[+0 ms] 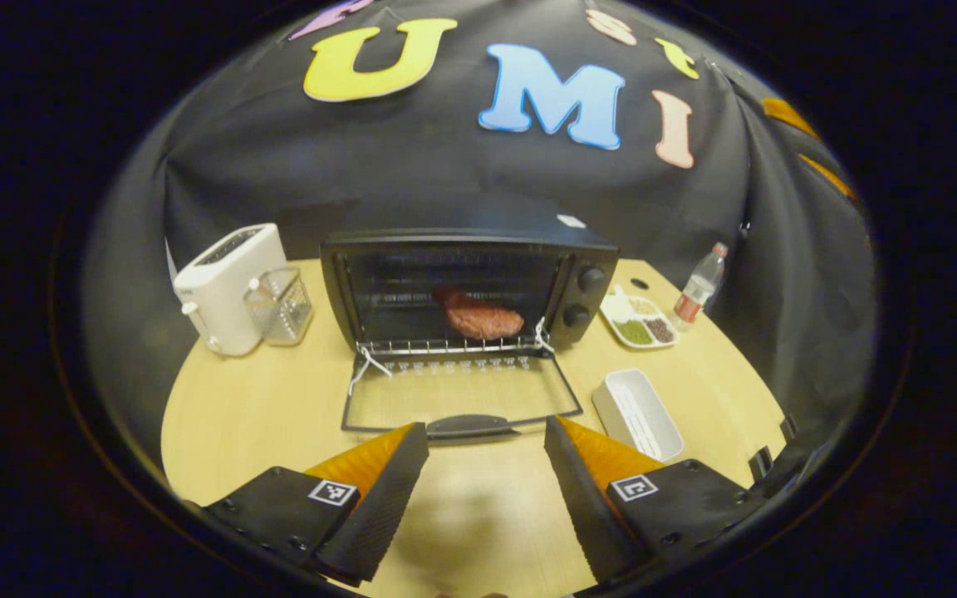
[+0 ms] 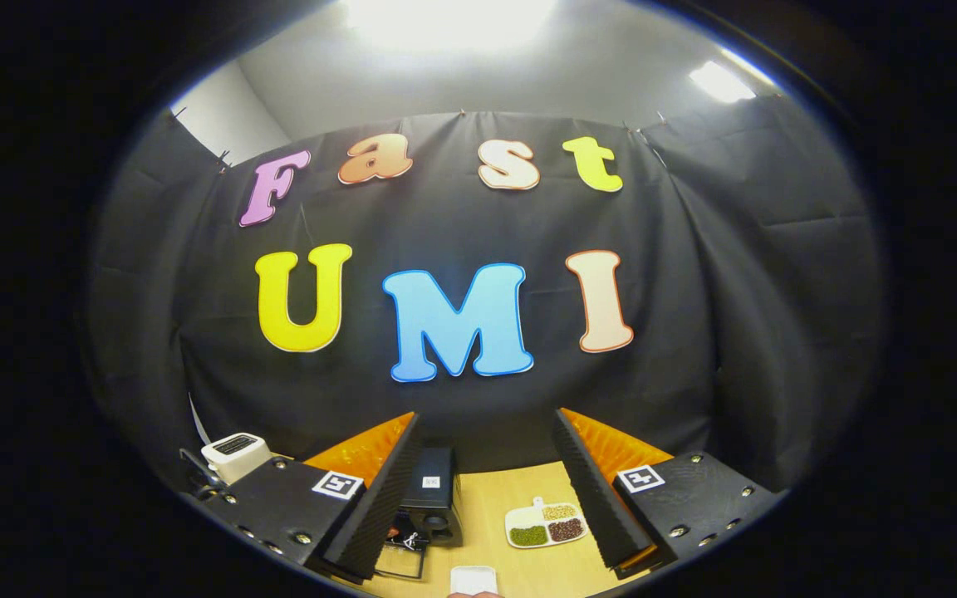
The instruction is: Open the electric oven with the left hand, put the food in, and close the electric oven.
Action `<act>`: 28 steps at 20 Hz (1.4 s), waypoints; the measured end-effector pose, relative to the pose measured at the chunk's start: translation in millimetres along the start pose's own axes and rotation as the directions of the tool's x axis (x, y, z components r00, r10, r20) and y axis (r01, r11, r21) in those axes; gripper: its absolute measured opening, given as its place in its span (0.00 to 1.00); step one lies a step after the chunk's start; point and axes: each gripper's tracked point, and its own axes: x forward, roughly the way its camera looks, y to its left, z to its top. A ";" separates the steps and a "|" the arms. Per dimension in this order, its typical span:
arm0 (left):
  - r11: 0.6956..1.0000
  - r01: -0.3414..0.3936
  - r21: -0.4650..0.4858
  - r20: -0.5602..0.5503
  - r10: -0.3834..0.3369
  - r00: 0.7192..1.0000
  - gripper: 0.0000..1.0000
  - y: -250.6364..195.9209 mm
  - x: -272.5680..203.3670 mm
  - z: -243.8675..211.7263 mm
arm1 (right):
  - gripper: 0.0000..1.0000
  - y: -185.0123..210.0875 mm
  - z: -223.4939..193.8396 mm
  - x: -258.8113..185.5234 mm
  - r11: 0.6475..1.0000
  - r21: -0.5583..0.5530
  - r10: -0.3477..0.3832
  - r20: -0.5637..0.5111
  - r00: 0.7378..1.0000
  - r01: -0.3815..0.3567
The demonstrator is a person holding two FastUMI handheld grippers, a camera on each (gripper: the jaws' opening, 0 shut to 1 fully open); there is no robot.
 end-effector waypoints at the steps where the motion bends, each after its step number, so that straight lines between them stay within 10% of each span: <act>1: 1.000 -0.004 -0.012 -0.029 0.004 1.000 0.96 -1.2 7.5 -6.6 | 0.96 -5.8 2.7 -1.0 1.000 -0.008 -0.003 0.004 1.000 0.003; 13: 0.999 -0.050 -0.005 -0.267 0.047 0.962 0.96 2.0 80.0 -58.4 | 0.95 -74.1 11.0 -11.7 0.996 -0.040 -0.075 -0.009 0.997 0.074; 28: 0.998 -0.052 -0.020 -0.338 0.042 0.940 0.95 18.0 97.0 -62.9 | 0.96 -64.8 -1.8 -4.3 0.997 -0.052 -0.062 -0.049 0.997 0.059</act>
